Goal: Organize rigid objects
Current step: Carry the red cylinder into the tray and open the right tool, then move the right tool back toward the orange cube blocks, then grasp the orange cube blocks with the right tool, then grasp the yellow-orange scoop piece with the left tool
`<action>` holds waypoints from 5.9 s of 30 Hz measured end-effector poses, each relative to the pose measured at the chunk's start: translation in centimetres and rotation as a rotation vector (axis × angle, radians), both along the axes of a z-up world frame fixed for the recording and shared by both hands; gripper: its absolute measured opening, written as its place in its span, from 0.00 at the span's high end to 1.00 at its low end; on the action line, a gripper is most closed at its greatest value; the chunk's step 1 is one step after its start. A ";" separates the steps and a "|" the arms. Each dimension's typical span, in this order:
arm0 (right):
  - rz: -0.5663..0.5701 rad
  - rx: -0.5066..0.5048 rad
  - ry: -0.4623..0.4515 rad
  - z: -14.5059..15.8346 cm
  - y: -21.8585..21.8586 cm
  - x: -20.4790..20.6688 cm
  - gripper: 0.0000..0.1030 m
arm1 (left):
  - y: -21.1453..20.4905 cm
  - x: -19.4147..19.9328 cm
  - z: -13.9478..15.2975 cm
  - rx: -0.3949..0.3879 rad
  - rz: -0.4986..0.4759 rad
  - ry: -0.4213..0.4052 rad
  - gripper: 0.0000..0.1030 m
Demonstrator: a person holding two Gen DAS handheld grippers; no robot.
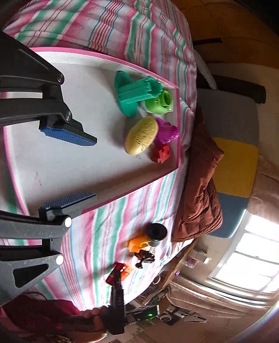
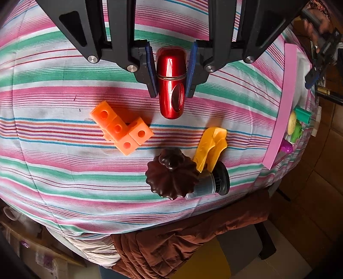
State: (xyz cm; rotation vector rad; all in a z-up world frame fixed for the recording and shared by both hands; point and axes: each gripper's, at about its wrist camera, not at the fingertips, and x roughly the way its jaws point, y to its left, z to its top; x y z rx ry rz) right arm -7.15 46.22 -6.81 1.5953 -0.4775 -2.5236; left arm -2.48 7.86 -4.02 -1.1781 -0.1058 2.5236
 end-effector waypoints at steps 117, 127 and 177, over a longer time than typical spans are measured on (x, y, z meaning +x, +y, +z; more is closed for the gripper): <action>0.084 0.318 0.038 2.7 -11.0 3.5 0.49 | 1.6 6.0 0.9 0.003 -0.108 0.057 0.56; 0.033 0.420 0.061 4.1 -5.2 2.2 0.31 | 4.3 7.4 1.4 -0.016 -0.191 0.062 0.56; -0.141 0.306 -0.085 -0.4 3.2 -0.6 0.54 | 23.6 -8.4 -2.5 -0.150 -0.230 -0.135 0.55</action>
